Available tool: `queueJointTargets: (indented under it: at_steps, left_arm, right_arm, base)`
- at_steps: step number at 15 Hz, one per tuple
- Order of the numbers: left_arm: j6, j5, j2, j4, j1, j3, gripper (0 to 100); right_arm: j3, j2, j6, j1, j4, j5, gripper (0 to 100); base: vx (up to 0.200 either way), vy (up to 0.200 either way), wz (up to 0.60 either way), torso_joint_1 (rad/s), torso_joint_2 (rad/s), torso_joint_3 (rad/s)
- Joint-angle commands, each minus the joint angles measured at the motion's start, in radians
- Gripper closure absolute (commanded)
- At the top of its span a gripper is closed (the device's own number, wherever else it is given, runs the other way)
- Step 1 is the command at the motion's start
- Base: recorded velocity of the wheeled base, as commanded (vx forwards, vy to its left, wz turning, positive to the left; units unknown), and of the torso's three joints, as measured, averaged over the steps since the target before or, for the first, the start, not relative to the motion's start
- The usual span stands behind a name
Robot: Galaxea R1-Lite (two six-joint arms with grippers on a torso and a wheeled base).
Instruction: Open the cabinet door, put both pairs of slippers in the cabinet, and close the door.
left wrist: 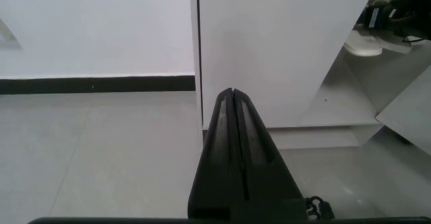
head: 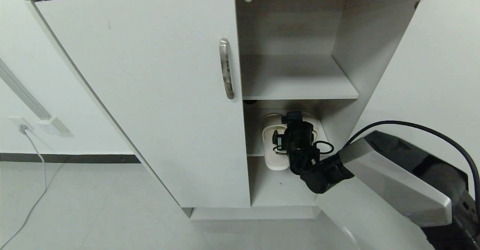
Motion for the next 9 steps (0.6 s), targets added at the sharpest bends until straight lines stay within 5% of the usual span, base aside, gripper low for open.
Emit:
queueJointTargets:
  at_steps: [1, 9]
  left_arm:
    - [0.000, 0.001, 0.001, 0.000, 0.000, 0.000, 100]
    - [0.002, -0.001, 0.001, 0.000, 0.000, 0.000, 100]
  right_arm:
    - [0.130, -0.097, 0.000, 0.029, -0.064, 0.001, 0]
    - [0.729, -0.376, 0.002, 0.195, -0.391, 0.001, 0]
  base:
    - [0.000, 0.000, 0.00, 0.000, 0.00, 0.000]
    - [0.000, 0.000, 0.00, 0.000, 0.00, 0.000]
